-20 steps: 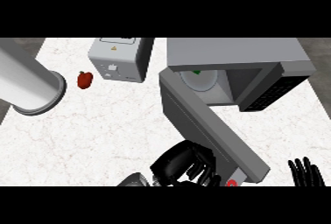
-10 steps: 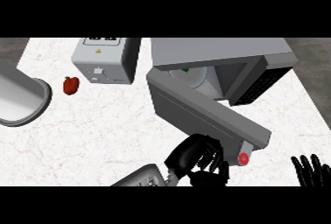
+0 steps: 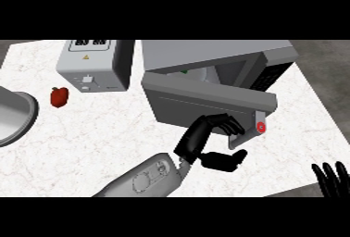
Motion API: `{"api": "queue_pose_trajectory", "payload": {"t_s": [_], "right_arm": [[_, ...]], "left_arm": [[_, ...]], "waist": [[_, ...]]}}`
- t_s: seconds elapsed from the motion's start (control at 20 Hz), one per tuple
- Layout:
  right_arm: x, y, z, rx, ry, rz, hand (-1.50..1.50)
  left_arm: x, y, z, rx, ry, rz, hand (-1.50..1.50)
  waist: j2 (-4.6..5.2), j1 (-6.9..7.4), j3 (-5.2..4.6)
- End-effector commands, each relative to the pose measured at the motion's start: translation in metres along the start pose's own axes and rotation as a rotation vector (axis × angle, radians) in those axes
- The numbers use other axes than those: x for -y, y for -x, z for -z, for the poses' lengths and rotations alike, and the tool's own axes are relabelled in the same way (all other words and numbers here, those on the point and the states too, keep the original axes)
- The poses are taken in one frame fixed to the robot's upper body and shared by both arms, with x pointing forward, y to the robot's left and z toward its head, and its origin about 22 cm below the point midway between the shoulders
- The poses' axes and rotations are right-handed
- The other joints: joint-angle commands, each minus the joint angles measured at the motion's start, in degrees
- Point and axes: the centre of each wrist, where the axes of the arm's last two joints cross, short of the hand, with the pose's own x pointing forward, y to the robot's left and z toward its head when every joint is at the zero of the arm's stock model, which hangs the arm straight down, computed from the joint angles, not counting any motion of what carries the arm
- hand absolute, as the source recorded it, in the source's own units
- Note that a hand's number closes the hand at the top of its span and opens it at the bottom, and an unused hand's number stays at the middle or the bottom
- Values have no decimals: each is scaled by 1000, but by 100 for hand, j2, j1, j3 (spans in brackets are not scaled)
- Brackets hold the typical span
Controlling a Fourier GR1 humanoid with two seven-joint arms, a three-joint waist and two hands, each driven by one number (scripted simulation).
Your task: Pick up the milk, place it into the microwave and close the microwave
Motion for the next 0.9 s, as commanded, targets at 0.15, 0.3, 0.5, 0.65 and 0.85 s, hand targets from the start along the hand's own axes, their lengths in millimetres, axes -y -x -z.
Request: {"api": "queue_pose_trajectory", "payload": {"t_s": [0.15,0.3,0.5,0.65,0.85], "right_arm": [[-6,-13,7,12,-83,63,-150],[-5,-19,11,15,-120,70,-150],[-7,-26,14,16,-128,90,-150],[-8,-30,15,12,-134,100,-150],[-8,-35,18,17,-145,100,-150]], "left_arm": [[-21,-8,27,30,-158,-46,150],[-34,-22,42,61,-199,-116,150],[-39,-23,50,79,-226,-110,150],[-47,-30,61,90,-250,-122,150],[-51,-33,66,101,-270,-133,150]], "waist": [[96,-321,-2],[139,-399,-7],[168,-536,-2],[211,-657,3],[236,-743,8]]}}
